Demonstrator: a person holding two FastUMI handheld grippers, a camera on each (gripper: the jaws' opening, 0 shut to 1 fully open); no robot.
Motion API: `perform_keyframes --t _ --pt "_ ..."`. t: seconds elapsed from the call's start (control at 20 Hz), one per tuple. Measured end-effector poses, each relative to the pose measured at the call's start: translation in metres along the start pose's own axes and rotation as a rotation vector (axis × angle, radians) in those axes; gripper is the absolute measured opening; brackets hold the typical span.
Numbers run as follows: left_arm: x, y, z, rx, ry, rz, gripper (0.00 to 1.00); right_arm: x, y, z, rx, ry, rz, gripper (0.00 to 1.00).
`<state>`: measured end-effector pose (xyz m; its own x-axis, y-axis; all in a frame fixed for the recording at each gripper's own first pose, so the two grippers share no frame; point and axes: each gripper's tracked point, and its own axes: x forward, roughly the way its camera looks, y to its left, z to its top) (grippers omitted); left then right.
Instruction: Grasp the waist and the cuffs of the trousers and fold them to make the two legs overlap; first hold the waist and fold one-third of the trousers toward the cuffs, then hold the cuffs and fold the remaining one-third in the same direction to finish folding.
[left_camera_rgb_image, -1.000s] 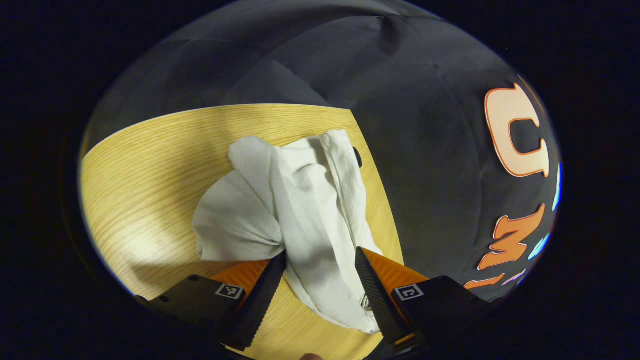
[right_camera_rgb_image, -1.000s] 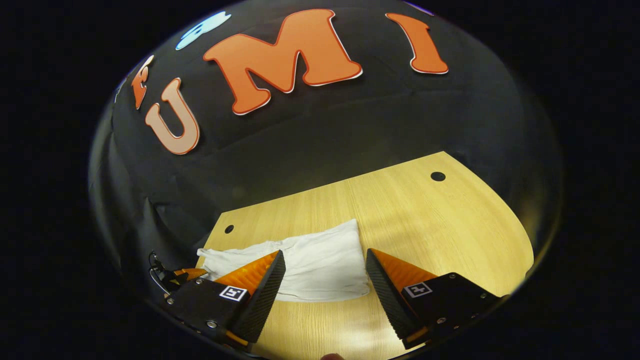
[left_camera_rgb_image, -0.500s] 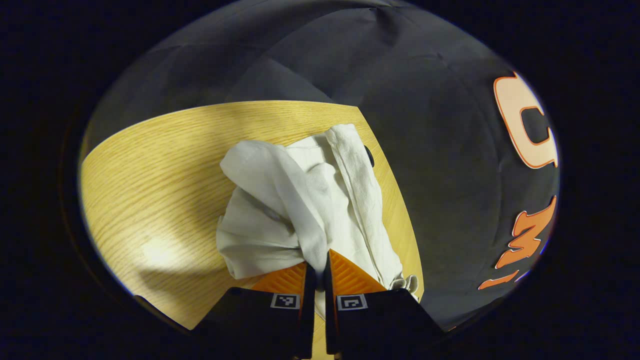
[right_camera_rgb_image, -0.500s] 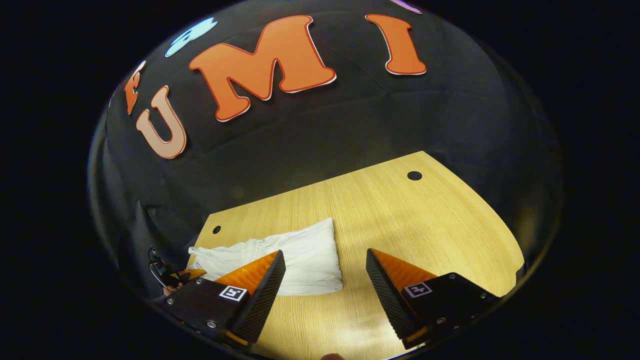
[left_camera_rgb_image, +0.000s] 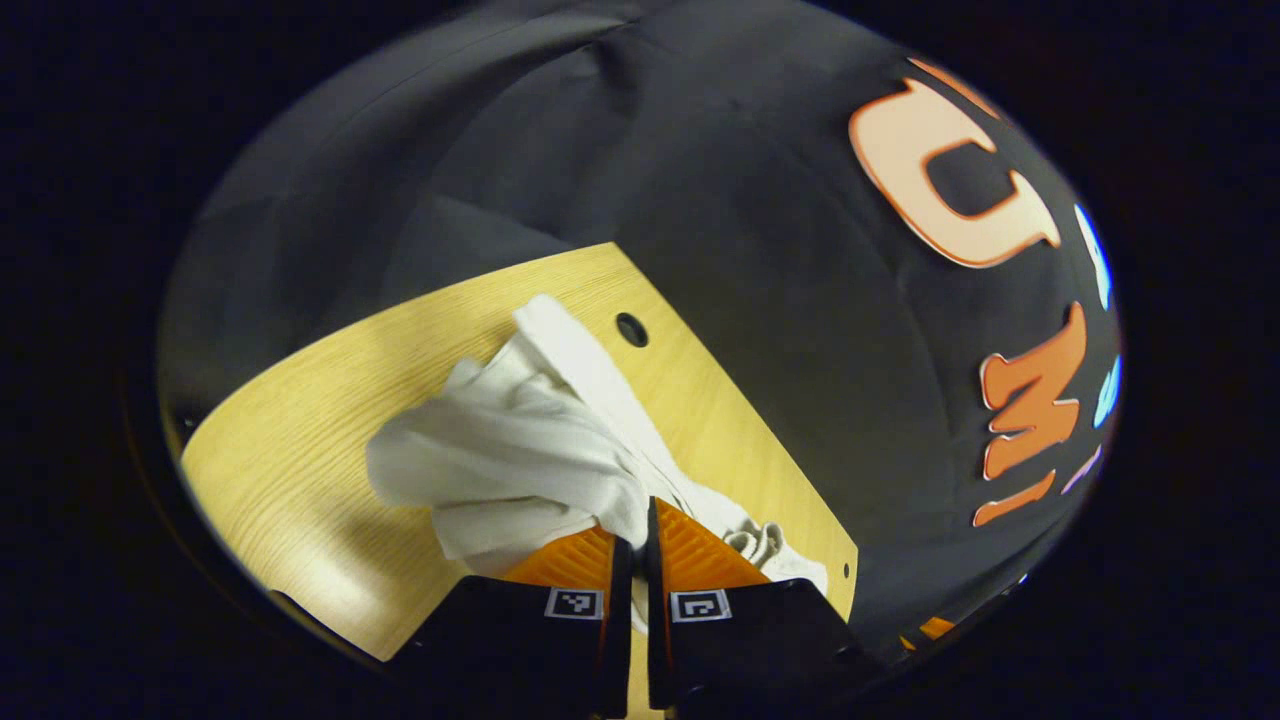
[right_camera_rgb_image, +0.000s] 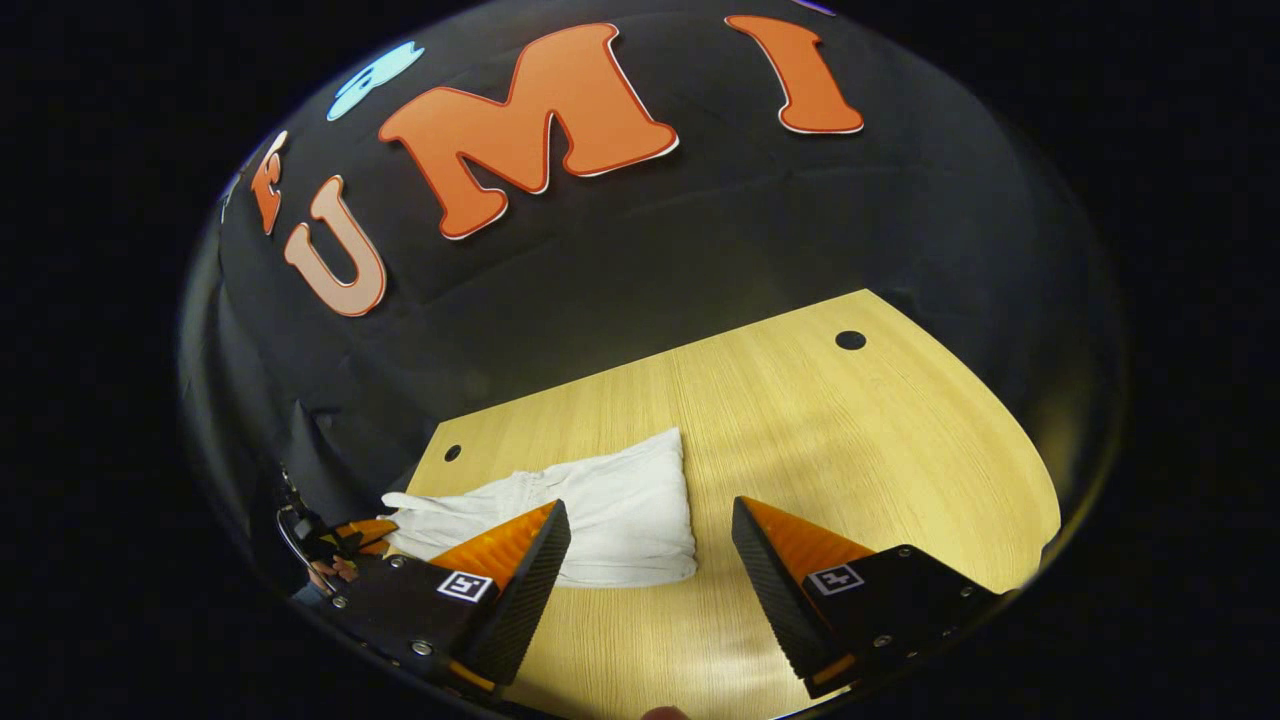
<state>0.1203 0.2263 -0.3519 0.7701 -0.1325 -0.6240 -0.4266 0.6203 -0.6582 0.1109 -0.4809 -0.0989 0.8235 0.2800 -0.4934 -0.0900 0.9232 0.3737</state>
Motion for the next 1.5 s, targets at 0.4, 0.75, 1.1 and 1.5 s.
perform_keyframes --t 0.4,0.75,1.1,1.5 --pt "-0.014 -0.111 0.01 0.243 -0.042 -0.068 0.11 -0.01 -0.02 0.006 -0.008 -0.014 0.024 0.99" --pt "0.014 -0.194 -0.02 0.427 -0.008 -0.062 0.11 -0.026 -0.042 0.013 0.012 -0.047 0.032 0.99" --pt "0.049 -0.267 -0.086 0.542 0.079 -0.074 0.11 -0.038 -0.074 0.014 0.05 -0.058 0.017 0.99" --pt "0.073 -0.323 -0.21 0.686 0.254 -0.125 0.18 -0.043 -0.102 0.008 0.103 -0.046 0.024 0.98"
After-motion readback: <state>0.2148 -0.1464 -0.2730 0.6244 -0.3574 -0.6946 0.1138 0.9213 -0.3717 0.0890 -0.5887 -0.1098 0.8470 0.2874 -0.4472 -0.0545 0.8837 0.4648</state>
